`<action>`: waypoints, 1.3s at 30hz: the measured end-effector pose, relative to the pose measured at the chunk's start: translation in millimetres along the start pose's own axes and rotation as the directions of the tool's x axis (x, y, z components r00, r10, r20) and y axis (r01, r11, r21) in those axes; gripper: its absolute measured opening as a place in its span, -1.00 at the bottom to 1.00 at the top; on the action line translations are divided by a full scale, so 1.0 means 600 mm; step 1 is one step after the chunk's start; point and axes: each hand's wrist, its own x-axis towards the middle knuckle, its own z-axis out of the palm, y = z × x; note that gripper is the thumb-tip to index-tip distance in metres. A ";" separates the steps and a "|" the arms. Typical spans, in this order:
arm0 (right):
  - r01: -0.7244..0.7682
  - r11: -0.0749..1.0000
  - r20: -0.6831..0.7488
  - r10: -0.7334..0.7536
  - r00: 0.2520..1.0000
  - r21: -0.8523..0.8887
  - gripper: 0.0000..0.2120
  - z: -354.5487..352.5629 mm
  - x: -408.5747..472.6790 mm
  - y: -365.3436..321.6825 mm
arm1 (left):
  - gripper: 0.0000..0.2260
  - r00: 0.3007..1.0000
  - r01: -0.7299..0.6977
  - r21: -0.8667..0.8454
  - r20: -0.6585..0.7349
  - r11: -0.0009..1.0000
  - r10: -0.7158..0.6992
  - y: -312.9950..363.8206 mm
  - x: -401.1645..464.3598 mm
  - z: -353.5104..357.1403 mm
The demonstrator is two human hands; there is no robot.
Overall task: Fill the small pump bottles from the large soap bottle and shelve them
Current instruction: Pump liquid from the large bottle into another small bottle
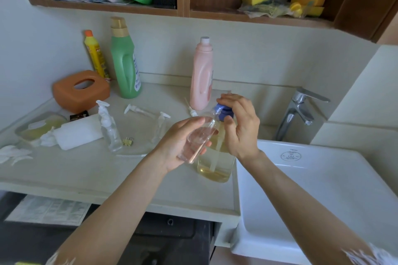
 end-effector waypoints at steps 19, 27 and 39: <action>-0.121 0.993 0.128 0.120 0.985 0.005 -0.62 -0.030 0.034 -0.043 | -0.67 0.899 -0.404 0.496 0.060 0.769 0.434 0.156 -0.061 -0.028; -0.140 0.990 0.118 0.136 0.984 0.022 -0.60 -0.030 0.029 -0.052 | -0.70 0.905 -0.358 0.599 0.036 0.716 0.423 0.094 -0.060 -0.020; -0.098 0.993 0.127 0.105 0.986 -0.061 -0.63 -0.032 0.024 -0.043 | -0.54 0.887 -0.337 0.622 -0.043 0.707 0.461 0.031 -0.033 0.004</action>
